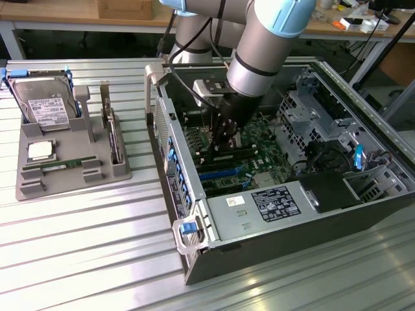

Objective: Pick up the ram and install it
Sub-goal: 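Press down the ram until it locks into place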

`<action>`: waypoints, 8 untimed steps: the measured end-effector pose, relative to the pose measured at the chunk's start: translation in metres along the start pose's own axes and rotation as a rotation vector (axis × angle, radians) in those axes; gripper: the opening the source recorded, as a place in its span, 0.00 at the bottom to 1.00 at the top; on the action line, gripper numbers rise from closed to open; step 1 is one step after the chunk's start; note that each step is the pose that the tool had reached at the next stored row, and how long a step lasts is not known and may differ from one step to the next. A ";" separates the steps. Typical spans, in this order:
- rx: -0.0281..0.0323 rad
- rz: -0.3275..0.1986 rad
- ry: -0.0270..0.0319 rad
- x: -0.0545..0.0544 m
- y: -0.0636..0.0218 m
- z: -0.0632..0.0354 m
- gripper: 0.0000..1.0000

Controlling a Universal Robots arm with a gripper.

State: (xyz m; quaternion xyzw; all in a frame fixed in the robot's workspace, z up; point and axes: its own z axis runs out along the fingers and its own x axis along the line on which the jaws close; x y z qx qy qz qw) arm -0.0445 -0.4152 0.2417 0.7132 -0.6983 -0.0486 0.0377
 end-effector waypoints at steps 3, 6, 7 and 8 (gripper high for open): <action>-0.0117 0.000 -0.0022 0.001 -0.0377 -0.0046 0.11; -0.0226 0.000 -0.0025 0.001 -0.0611 -0.0073 0.11; -0.0269 0.000 -0.0028 0.001 -0.0714 -0.0085 0.11; -0.0321 0.000 -0.0027 0.002 -0.0825 -0.0099 0.11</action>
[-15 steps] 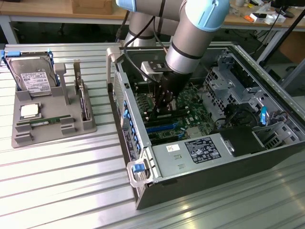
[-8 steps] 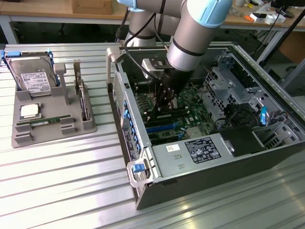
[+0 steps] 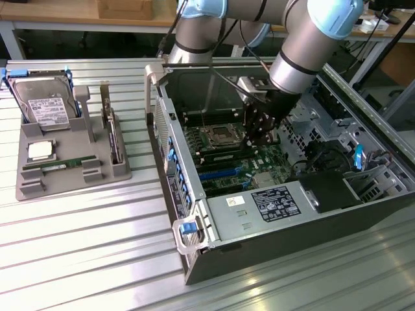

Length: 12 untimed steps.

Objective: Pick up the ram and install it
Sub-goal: 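Press down the ram until it locks into place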

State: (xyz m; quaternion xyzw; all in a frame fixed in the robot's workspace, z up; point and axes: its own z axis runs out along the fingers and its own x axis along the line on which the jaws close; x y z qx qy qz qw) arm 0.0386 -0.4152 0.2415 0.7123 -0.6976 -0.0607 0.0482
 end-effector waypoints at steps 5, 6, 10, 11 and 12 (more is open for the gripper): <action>-0.0203 0.000 -0.0006 0.001 -0.0410 -0.0060 0.11; -0.0238 0.000 -0.0005 0.001 -0.0504 -0.0075 0.11; -0.0250 0.000 -0.0014 0.001 -0.0634 -0.0264 0.11; -0.0247 0.000 -0.0016 0.000 -0.0627 -0.0312 0.11; -0.0238 0.000 -0.0020 0.000 -0.0621 -0.0354 0.11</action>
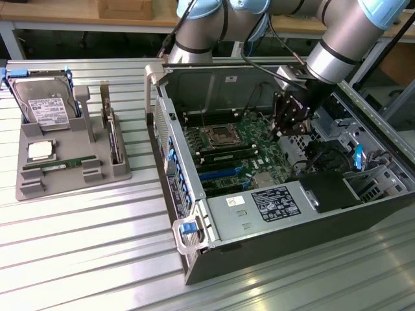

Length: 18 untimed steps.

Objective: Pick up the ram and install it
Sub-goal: 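Press down the ram until it locks into place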

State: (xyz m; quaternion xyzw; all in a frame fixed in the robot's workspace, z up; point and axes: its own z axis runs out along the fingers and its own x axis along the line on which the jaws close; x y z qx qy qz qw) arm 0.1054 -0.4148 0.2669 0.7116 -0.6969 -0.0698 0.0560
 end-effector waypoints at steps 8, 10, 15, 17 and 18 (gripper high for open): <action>0.0011 0.000 -0.0003 0.000 0.0014 -0.0078 0.11; 0.0011 0.000 -0.0003 0.000 0.0014 -0.0078 0.11; 0.0023 0.072 0.0004 0.000 0.0014 -0.0078 0.11; 0.0028 0.102 -0.0019 0.000 0.0014 -0.0078 0.11; 0.0031 0.117 -0.0029 0.000 0.0014 -0.0077 0.11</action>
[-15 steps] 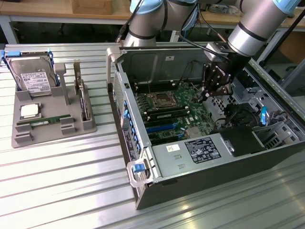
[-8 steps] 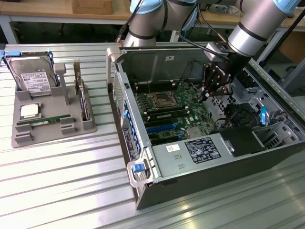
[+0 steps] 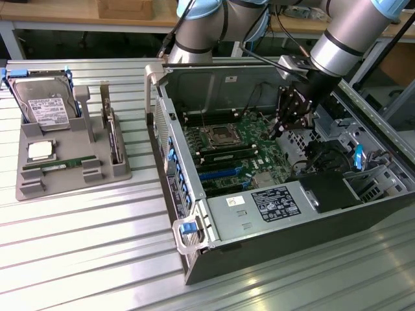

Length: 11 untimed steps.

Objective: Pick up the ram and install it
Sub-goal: 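Press down the ram until it locks into place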

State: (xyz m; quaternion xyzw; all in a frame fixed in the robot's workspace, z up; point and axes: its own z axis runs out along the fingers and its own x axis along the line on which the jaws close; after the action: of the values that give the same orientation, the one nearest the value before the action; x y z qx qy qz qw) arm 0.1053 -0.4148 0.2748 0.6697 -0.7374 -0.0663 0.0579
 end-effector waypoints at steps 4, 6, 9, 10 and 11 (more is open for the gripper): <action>0.0007 0.057 -0.0042 0.000 0.0000 0.0001 0.11; 0.0010 0.079 -0.0065 0.000 0.0000 0.0000 0.11; 0.0011 0.116 -0.0124 0.000 0.0000 0.0001 0.11; 0.0010 0.122 -0.0135 0.000 0.0000 0.0001 0.11; 0.0010 0.130 -0.0148 0.000 0.0000 0.0001 0.11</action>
State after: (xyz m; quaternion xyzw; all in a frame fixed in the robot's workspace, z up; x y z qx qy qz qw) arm 0.1053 -0.4148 0.2747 0.6200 -0.7797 -0.0670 0.0563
